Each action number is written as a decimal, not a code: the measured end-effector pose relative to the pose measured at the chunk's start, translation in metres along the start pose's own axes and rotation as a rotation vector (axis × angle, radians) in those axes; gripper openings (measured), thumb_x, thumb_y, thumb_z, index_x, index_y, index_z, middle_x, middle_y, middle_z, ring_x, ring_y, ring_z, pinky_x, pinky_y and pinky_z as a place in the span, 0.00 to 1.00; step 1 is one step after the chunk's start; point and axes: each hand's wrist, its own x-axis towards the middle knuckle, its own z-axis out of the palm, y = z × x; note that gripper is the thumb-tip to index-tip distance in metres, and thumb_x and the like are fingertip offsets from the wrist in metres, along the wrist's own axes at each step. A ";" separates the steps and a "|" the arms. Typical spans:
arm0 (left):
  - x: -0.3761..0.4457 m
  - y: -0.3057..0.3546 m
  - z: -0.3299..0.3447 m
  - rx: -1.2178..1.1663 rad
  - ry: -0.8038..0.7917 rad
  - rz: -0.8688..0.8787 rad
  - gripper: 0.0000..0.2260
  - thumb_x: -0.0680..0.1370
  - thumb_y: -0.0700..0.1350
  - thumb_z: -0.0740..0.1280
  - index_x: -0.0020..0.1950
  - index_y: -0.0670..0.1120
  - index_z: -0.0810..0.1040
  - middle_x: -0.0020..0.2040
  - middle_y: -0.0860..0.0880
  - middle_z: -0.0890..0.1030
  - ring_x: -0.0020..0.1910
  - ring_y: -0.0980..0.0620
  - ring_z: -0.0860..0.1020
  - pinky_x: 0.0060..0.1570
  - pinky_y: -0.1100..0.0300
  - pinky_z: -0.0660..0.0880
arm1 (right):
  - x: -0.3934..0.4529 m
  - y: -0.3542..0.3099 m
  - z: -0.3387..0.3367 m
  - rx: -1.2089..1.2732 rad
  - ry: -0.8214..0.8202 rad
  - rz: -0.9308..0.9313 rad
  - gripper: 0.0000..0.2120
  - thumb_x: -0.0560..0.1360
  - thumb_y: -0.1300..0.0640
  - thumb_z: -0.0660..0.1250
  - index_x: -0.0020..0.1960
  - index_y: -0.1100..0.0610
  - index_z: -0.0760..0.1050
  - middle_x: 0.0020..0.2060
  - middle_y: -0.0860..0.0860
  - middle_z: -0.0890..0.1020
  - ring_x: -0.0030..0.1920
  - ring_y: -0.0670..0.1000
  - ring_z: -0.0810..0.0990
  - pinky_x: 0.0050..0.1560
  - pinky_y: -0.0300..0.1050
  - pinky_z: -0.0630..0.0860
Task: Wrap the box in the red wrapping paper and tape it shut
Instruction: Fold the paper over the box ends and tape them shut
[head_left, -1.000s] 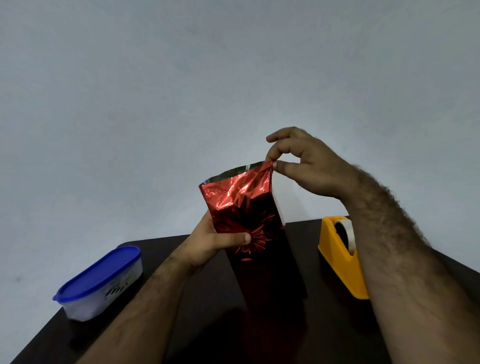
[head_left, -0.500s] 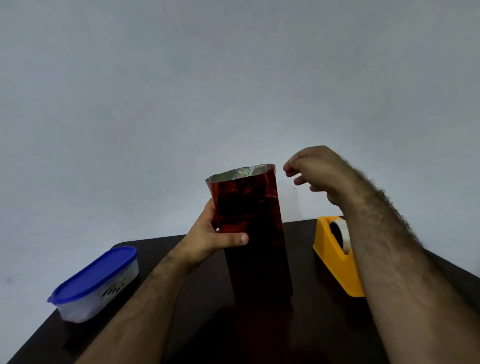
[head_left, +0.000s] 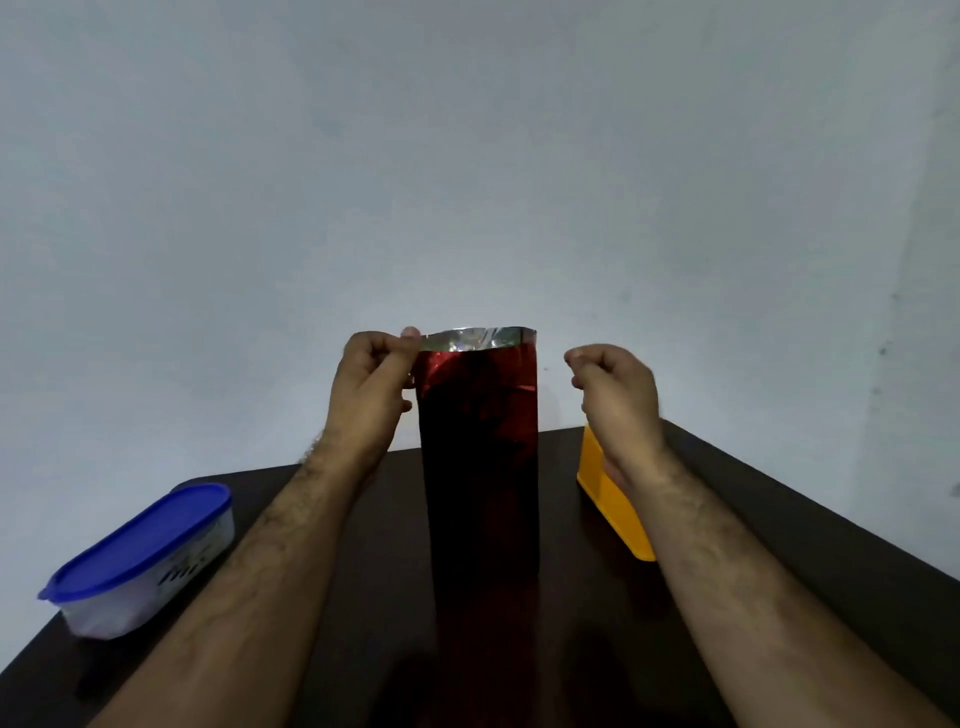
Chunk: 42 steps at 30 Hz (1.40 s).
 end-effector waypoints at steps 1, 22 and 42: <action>0.000 0.002 0.000 -0.017 0.020 -0.009 0.19 0.82 0.62 0.64 0.58 0.47 0.76 0.56 0.47 0.84 0.56 0.45 0.85 0.54 0.43 0.81 | -0.005 0.008 0.003 0.052 0.016 0.014 0.08 0.80 0.59 0.66 0.50 0.52 0.85 0.49 0.42 0.86 0.54 0.43 0.83 0.58 0.48 0.79; -0.003 -0.009 0.002 -0.165 0.029 0.129 0.05 0.84 0.43 0.66 0.49 0.50 0.79 0.52 0.48 0.82 0.53 0.51 0.82 0.48 0.53 0.81 | -0.026 0.022 0.034 0.358 -0.167 0.121 0.15 0.87 0.51 0.59 0.55 0.47 0.85 0.59 0.47 0.86 0.65 0.50 0.81 0.66 0.57 0.77; -0.008 -0.020 0.001 -0.211 -0.066 0.066 0.04 0.76 0.45 0.74 0.48 0.45 0.85 0.57 0.45 0.84 0.55 0.48 0.82 0.58 0.45 0.79 | -0.041 0.007 0.041 0.465 -0.282 0.099 0.14 0.86 0.49 0.60 0.63 0.51 0.82 0.60 0.51 0.84 0.63 0.53 0.83 0.60 0.49 0.82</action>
